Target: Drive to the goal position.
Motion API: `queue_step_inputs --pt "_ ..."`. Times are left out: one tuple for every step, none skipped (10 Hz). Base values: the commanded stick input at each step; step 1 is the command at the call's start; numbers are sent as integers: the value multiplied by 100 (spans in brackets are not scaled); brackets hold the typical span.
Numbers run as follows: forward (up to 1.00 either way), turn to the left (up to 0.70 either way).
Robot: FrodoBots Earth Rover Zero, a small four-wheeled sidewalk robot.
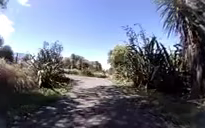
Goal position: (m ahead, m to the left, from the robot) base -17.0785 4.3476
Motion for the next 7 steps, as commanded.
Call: queue_step_inputs --pt "0 85" --pt "0 85" --pt "0 85" --pt "0 85" --pt "0 85" --pt "0 85" --pt "0 85"
